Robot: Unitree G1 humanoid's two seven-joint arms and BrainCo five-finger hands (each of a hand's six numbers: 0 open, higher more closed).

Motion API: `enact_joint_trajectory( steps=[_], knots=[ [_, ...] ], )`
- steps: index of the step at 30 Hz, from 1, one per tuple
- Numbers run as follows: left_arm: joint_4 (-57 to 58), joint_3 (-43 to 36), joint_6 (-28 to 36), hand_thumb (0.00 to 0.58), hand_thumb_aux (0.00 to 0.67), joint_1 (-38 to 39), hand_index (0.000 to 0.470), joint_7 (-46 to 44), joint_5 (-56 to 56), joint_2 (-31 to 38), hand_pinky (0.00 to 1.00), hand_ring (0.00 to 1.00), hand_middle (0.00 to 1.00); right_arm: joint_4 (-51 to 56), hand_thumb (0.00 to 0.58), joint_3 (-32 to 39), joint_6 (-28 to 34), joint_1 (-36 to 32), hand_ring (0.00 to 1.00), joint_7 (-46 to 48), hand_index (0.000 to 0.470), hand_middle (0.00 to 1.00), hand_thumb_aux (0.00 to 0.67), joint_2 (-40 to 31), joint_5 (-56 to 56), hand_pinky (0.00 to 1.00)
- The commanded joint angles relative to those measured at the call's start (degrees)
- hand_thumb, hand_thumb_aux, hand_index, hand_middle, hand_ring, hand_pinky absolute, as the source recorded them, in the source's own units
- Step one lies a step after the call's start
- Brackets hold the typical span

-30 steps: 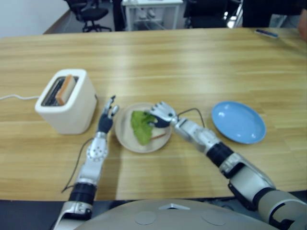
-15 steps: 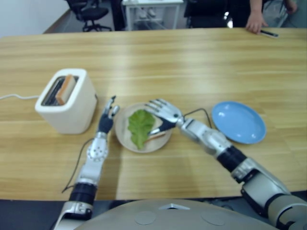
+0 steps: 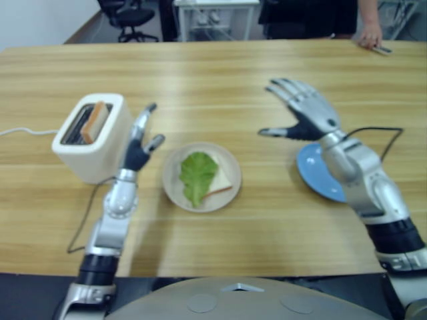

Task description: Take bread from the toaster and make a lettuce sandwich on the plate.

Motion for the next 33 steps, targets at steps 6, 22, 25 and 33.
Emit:
enact_joint_trajectory(
  steps=[6,22,25,33],
  knots=[
    [-10.02,16.38,13.06,0.0,0.0,1.98,0.0,-1.69,21.26,14.49,0.0,0.0,0.0,0.12,0.0,-5.53,-0.54,9.07,0.0,-3.21,0.0,0.0,0.0,4.13,5.52,0.0],
    [18.02,5.81,26.42,0.0,0.0,-0.19,0.0,-8.5,32.07,21.59,0.0,0.0,0.0,-4.63,0.0,-19.93,1.13,15.34,0.0,0.55,0.0,0.0,0.0,21.66,43.94,0.0],
    [20.39,4.23,27.21,0.0,0.0,-0.79,0.0,-9.35,30.96,21.43,0.0,0.0,0.0,-5.88,0.0,-20.93,0.51,15.9,0.0,-0.88,0.0,0.0,0.0,22.0,42.43,0.0],
    [23.49,3.28,28.79,0.576,0.612,-1.42,0.42,-8.16,28.34,21.33,0.0,0.0,0.0,-6.81,0.0,-20.06,1.16,16.57,0.0,-1.54,0.0,0.0,0.0,21.94,39.94,0.0]
  ],
)
